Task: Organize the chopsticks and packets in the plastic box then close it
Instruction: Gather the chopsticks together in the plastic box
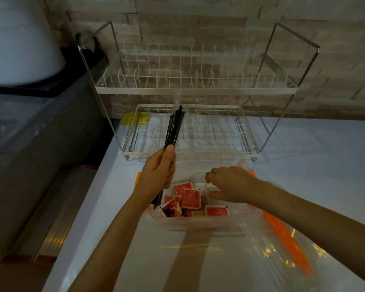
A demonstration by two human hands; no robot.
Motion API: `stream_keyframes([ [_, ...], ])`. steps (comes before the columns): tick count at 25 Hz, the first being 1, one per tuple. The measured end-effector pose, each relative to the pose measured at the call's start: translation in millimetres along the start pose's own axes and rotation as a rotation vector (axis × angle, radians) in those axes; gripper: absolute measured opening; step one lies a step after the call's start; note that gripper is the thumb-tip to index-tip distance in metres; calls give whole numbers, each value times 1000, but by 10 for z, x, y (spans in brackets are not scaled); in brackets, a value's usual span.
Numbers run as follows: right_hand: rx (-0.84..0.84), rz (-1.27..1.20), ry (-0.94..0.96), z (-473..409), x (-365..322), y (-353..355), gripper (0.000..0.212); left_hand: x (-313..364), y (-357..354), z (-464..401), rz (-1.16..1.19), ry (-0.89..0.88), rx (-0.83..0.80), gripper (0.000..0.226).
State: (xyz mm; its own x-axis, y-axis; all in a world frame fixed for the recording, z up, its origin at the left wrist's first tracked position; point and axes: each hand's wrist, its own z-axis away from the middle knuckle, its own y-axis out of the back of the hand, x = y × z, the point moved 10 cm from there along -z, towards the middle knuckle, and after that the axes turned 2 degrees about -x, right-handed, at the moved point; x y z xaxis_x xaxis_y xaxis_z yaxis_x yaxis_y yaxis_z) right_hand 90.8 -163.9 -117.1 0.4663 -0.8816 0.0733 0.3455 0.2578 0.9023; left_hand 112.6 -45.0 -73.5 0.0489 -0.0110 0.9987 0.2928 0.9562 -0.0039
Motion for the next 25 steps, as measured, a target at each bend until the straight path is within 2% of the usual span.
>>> stream_keyframes([
  [4,89,-24,122,65,-142,148,44,28,17,-3,7,-24,12,36],
  [6,80,25,211,29,-252,160,51,61,38,-2,12,-41,19,37],
  [10,-70,149,324,-222,-430,8,77,94,86,-21,34,-46,27,38],
  [13,-241,231,310,-397,-473,-255,103,60,122,-39,62,-21,39,38],
  [15,-282,266,307,-484,-494,-396,112,37,129,-45,62,-7,40,38],
  [19,-274,235,311,-594,-499,-539,116,7,146,-45,57,15,55,39],
  [25,-232,256,352,-552,-559,-409,108,-24,143,-68,59,40,53,37],
])
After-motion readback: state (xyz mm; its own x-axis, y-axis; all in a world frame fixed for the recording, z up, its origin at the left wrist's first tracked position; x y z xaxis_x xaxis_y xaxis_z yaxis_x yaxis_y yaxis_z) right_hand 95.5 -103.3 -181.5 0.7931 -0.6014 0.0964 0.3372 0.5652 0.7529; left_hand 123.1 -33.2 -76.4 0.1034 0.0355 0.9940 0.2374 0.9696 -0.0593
